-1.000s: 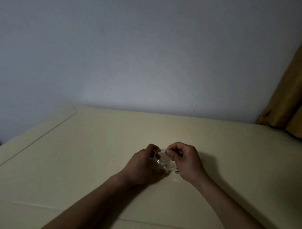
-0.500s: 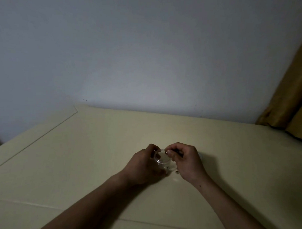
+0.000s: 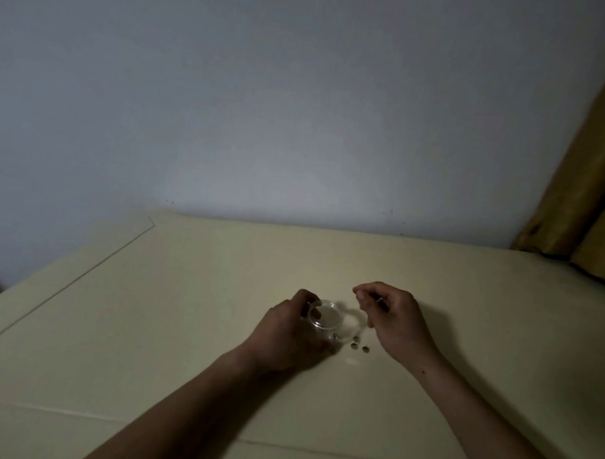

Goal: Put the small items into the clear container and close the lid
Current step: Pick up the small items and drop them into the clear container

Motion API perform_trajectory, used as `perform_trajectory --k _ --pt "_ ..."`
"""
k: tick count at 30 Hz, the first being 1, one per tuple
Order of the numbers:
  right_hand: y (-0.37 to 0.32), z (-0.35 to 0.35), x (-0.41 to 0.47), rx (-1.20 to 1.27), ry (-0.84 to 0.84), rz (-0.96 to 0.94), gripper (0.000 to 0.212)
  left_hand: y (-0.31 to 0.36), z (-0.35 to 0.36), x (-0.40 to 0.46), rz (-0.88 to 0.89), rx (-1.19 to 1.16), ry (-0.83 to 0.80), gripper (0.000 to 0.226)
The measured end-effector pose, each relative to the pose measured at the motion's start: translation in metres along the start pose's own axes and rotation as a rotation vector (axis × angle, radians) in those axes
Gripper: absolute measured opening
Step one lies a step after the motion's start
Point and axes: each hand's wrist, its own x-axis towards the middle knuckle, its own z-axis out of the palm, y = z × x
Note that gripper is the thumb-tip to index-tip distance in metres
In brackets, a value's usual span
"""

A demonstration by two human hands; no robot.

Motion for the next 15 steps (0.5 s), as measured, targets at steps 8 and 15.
perform_trajectory --k 8,15 --pt "0.011 -0.011 -0.004 -0.202 -0.322 0.210 0.052 0.001 0.000 0.000 0.005 -0.008 0.010 0.066" --pt "0.017 -0.003 -0.011 -0.454 -0.522 0.036 0.055 0.002 -0.002 -0.001 0.013 -0.017 -0.004 0.065"
